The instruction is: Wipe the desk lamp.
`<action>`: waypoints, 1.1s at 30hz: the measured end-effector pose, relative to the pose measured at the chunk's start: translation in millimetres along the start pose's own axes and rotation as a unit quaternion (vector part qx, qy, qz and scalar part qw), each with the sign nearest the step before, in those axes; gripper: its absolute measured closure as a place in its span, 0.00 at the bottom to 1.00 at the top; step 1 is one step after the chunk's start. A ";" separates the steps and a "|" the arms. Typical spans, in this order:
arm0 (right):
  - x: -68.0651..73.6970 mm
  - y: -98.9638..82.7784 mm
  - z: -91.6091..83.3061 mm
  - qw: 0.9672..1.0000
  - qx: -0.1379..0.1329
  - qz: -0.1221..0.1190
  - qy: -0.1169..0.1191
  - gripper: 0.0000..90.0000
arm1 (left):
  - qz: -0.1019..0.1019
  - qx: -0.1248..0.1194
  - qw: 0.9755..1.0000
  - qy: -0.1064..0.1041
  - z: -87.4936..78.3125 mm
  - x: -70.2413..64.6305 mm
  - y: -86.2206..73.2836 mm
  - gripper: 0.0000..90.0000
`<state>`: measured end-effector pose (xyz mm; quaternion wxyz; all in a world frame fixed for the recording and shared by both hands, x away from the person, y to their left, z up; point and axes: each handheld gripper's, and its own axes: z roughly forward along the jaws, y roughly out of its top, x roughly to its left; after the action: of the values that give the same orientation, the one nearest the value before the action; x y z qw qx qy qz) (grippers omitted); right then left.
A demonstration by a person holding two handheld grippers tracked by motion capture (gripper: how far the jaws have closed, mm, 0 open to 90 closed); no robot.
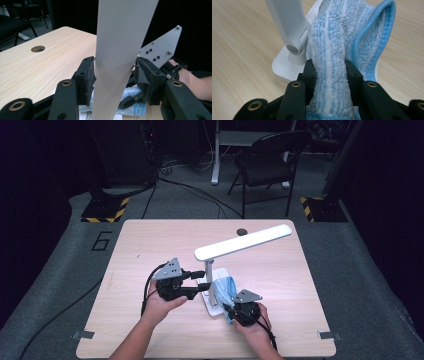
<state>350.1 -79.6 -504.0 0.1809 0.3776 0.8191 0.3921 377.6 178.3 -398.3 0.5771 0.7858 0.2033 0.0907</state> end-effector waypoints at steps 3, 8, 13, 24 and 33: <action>2.2 2.2 -0.7 1.000 -0.003 0.010 0.018 0.76 | 0.000 0.006 1.000 -0.001 -1.1 -0.4 -1.7 0.59; 6.5 4.3 2.4 1.000 -0.003 0.003 0.021 0.77 | 0.005 0.010 1.000 0.005 0.1 -3.3 -5.4 0.66; 3.6 5.5 1.6 0.999 -0.002 -0.008 0.037 0.77 | 0.006 0.010 1.000 0.006 -1.2 -3.1 -5.9 0.67; 7.0 12.4 1.3 0.999 -0.007 -0.011 0.051 0.78 | 0.004 0.016 1.000 0.002 -1.5 -0.9 -7.6 0.69; 9.6 23.6 -7.3 0.997 -0.021 -0.021 0.071 0.78 | 0.003 0.019 1.000 0.000 -1.0 -1.1 -7.8 0.71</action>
<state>350.8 -66.4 -481.1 0.1380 0.3274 0.8295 0.4308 374.6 180.7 -405.3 0.5622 0.7970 0.2024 0.0883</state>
